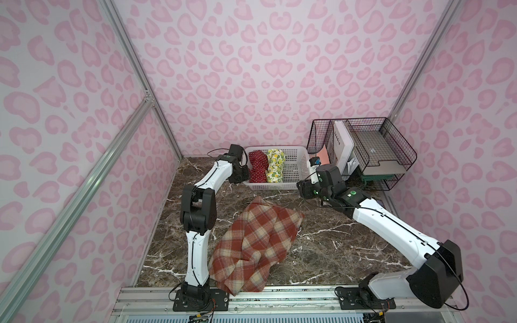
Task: Roll up the skirts
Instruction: Move the basket to the corner of the board.
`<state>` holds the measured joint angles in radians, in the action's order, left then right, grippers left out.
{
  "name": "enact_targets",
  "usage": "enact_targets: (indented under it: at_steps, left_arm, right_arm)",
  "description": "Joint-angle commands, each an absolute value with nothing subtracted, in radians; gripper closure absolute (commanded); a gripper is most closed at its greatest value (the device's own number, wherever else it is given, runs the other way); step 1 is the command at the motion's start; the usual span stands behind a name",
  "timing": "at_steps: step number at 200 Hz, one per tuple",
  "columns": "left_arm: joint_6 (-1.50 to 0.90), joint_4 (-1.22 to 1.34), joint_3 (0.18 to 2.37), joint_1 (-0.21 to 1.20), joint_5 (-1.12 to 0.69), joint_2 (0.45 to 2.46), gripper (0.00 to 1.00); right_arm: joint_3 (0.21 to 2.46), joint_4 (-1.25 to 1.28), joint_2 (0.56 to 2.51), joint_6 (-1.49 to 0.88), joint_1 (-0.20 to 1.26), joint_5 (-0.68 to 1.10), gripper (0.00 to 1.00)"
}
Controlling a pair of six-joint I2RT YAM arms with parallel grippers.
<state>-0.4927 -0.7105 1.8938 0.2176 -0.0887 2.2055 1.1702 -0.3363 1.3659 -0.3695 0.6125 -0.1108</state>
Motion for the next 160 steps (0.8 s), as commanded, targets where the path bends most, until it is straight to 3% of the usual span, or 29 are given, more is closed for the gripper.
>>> enact_targets:
  at_steps: [1,18,56,126,147,160]
  left_arm:
    - [-0.519,-0.774,1.896,0.214,0.011,2.202,0.94]
    - [-0.515,-0.789,1.898,0.213,0.053,2.177,1.00]
    - [-0.441,-0.858,1.875,0.167,0.138,2.116,1.00]
    - [-0.184,-0.999,1.893,-0.147,0.257,2.144,1.00]
    - [-0.211,-1.004,1.910,-0.229,0.339,2.123,0.57]
    - [-0.222,-0.993,1.914,-0.263,0.369,2.099,0.42]
  right_arm:
    - [1.148,-0.306,1.334,-0.365,0.604,-0.119,0.35]
    - [1.143,-0.308,1.333,-0.363,0.605,-0.105,0.35]
    - [1.120,-0.283,1.328,-0.362,0.605,-0.076,0.35]
    - [1.106,-0.246,1.316,-0.368,0.589,0.027,0.35]
    - [1.104,-0.248,1.326,-0.368,0.587,0.058,0.35]
    - [1.100,-0.246,1.327,-0.368,0.587,0.075,0.35]
